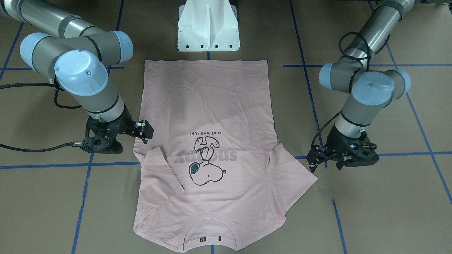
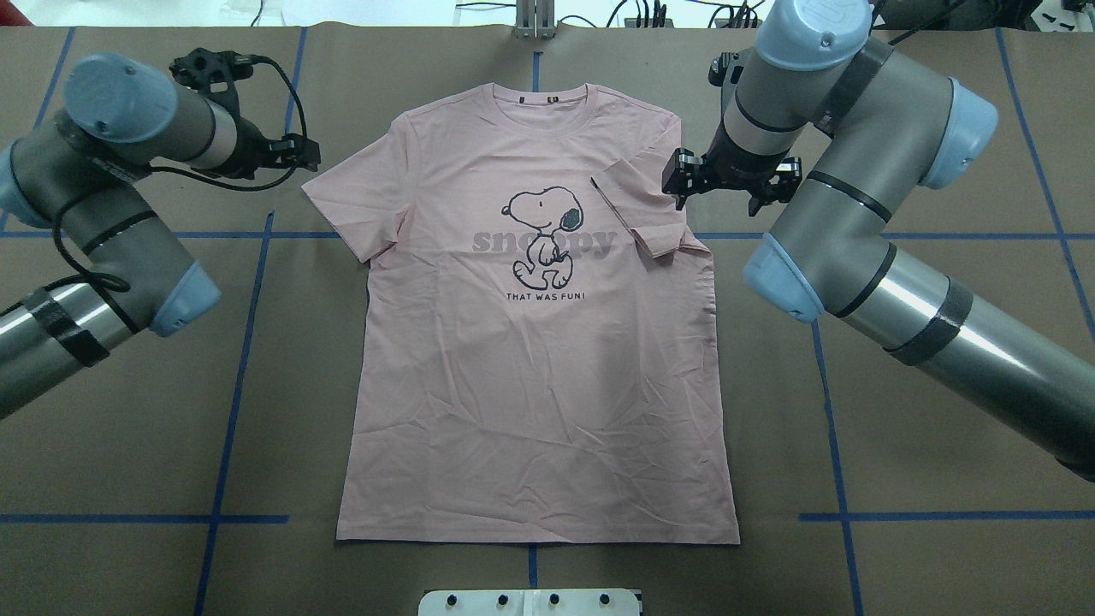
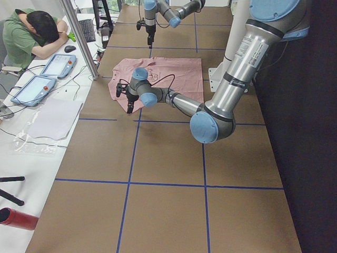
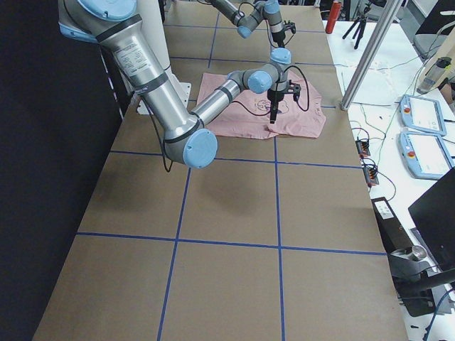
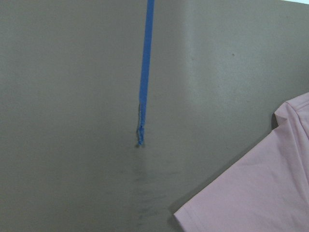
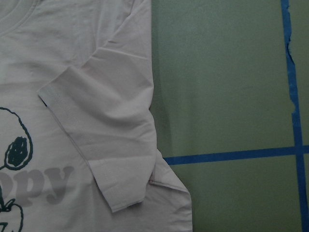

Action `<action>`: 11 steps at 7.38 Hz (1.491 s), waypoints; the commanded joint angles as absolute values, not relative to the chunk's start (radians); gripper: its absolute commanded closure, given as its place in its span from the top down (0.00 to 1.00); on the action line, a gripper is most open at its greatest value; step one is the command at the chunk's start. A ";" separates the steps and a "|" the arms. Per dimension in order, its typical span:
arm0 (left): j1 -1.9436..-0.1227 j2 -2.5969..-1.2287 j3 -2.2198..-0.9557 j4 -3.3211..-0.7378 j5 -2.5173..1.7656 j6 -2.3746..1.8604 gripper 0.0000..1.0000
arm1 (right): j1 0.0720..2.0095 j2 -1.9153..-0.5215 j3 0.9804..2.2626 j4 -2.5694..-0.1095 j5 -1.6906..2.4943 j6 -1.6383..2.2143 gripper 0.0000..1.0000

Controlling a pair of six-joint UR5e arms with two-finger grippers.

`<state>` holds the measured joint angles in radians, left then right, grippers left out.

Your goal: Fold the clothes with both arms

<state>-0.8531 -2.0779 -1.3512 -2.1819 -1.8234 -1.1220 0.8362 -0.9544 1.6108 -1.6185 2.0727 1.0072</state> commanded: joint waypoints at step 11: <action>-0.788 -2.114 -1.230 -2.269 -1.727 -1.134 0.41 | 0.828 -0.960 1.609 -1.608 2.068 1.009 1.00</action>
